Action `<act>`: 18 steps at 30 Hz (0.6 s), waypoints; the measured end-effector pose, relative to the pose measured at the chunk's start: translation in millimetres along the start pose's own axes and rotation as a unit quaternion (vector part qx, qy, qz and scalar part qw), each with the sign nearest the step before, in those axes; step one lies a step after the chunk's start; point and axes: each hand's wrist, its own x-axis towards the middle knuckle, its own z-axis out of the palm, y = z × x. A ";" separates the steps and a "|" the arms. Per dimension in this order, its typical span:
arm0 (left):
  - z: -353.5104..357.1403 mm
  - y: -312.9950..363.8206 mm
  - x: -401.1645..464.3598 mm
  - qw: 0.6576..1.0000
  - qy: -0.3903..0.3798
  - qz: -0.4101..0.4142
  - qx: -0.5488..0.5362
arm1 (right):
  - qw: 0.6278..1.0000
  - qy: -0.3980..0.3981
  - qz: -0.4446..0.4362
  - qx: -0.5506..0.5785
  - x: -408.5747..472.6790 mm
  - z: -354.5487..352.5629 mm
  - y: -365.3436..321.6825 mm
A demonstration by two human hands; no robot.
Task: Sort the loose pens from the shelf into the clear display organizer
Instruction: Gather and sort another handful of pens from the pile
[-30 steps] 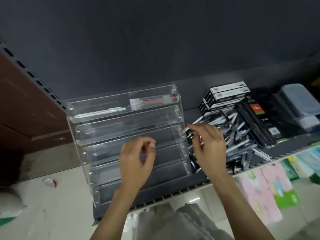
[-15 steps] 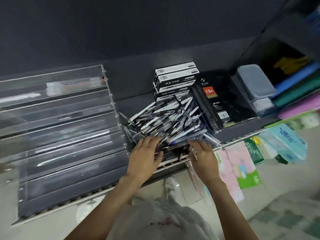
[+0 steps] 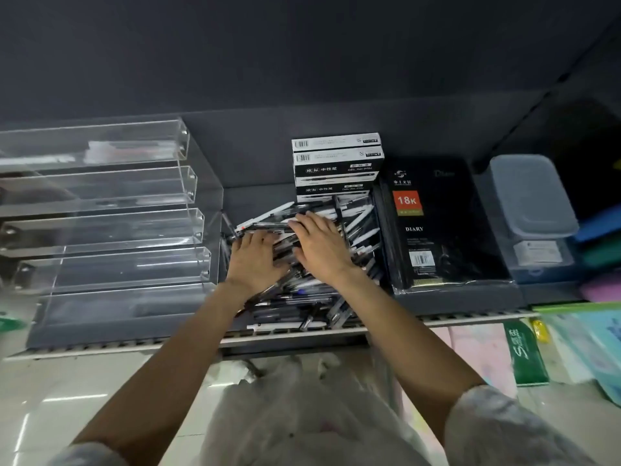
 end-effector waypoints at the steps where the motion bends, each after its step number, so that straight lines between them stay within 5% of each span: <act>1: -3.6 -0.3 2.3 1.000 -0.005 -0.001 0.000 | 1.000 -0.010 -0.006 -0.004 5.5 -0.3 2.4; 18: -14.9 8.5 26.2 0.987 -0.061 0.086 0.122 | 0.998 0.013 -0.058 -0.007 9.4 -1.2 19.3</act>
